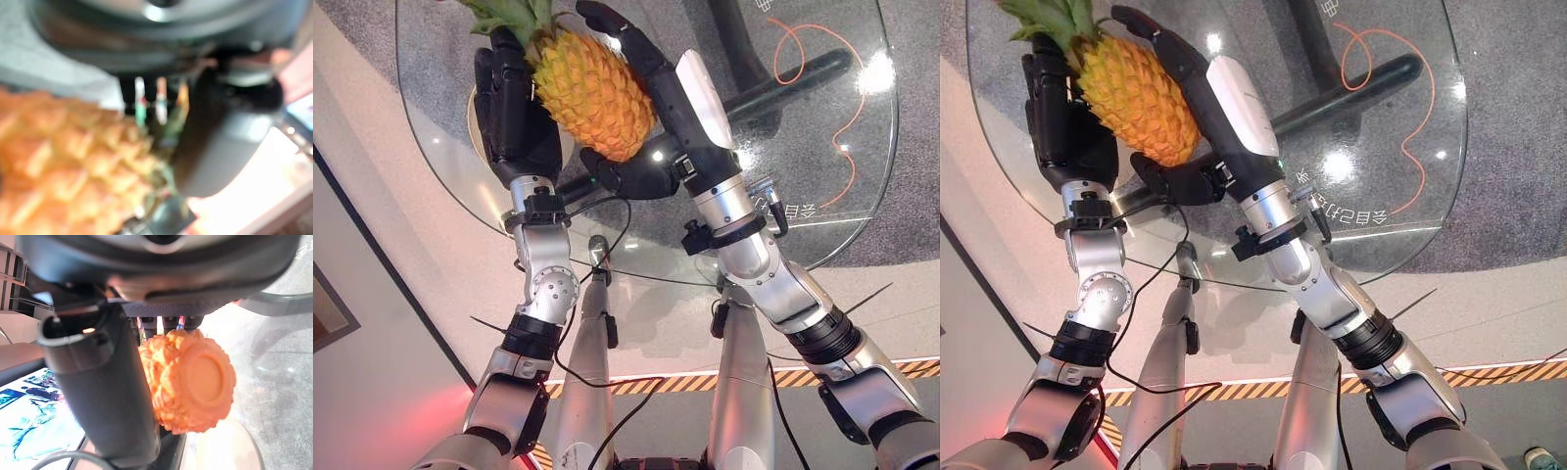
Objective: Pick up the fruit to the plate
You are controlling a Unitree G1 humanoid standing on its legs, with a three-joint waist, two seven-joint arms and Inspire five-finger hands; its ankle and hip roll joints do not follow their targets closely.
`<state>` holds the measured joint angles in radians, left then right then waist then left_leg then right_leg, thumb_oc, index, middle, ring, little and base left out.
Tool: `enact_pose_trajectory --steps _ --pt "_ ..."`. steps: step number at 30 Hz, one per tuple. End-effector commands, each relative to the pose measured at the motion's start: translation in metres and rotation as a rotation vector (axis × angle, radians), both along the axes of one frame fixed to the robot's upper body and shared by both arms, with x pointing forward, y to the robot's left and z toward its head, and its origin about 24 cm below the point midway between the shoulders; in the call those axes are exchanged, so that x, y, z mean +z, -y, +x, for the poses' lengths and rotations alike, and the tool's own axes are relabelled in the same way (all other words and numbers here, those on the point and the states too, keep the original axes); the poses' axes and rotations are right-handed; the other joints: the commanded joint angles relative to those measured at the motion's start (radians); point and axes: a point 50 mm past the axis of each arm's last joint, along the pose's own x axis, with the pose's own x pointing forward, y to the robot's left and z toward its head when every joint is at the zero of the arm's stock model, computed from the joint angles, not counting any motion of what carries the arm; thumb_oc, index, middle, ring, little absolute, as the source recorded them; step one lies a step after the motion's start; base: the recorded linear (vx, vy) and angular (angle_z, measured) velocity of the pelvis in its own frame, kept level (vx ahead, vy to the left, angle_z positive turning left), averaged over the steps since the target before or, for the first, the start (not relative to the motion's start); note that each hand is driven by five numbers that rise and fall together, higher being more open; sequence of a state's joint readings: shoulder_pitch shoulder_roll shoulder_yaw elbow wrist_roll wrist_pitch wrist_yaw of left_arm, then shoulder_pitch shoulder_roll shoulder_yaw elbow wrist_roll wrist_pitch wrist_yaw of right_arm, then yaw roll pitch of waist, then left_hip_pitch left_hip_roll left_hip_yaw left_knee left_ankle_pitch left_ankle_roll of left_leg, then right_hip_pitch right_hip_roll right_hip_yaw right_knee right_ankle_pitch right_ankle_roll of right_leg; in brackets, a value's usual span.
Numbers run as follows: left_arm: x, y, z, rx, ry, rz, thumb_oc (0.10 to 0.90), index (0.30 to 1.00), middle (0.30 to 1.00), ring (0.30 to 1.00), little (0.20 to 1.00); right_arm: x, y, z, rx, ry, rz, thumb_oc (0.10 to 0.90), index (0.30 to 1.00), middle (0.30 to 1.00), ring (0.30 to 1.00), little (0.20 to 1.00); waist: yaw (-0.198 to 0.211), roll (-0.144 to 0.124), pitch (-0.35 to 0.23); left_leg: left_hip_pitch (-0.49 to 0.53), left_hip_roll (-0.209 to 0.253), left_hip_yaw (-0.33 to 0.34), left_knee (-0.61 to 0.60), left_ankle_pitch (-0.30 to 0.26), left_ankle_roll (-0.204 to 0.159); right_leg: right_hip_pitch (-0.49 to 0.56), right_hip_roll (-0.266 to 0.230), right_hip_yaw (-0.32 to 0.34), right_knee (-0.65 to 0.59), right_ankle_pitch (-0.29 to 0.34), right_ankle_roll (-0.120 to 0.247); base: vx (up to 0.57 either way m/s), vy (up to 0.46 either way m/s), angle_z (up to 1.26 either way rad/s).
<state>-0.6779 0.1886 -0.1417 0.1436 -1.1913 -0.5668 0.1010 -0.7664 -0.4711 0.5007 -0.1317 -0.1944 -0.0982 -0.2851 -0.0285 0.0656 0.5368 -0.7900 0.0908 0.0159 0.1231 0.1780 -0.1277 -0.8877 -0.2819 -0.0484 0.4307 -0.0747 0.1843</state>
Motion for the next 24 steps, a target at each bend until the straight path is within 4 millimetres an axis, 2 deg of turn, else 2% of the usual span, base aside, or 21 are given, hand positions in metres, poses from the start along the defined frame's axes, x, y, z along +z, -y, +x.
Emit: enact_pose_trajectory --steps 1,24 --pt "0.065 -0.005 -0.031 0.114 0.371 0.013 0.1 0.3 0.3 0.3 0.2 0.051 0.004 -0.018 0.021 0.243 0.132 0.8 0.9 0.9 0.9 0.9 0.027 -0.039 -0.017 -0.015 -0.04 -0.019 0.067 -0.06 0.027 0.076 0.067 -0.07 -0.198 0.172 -0.037 0.0 0.0 0.0" --pt "0.066 -0.025 -0.04 0.399 0.266 -0.163 0.1 0.3 0.3 0.3 0.2 0.054 0.003 -0.016 -0.002 0.254 0.163 0.8 0.9 0.9 0.9 0.9 0.035 -0.044 -0.017 -0.011 -0.038 -0.024 0.06 -0.055 0.023 0.085 0.065 -0.075 -0.2 0.166 -0.038 0.0 0.0 0.0"
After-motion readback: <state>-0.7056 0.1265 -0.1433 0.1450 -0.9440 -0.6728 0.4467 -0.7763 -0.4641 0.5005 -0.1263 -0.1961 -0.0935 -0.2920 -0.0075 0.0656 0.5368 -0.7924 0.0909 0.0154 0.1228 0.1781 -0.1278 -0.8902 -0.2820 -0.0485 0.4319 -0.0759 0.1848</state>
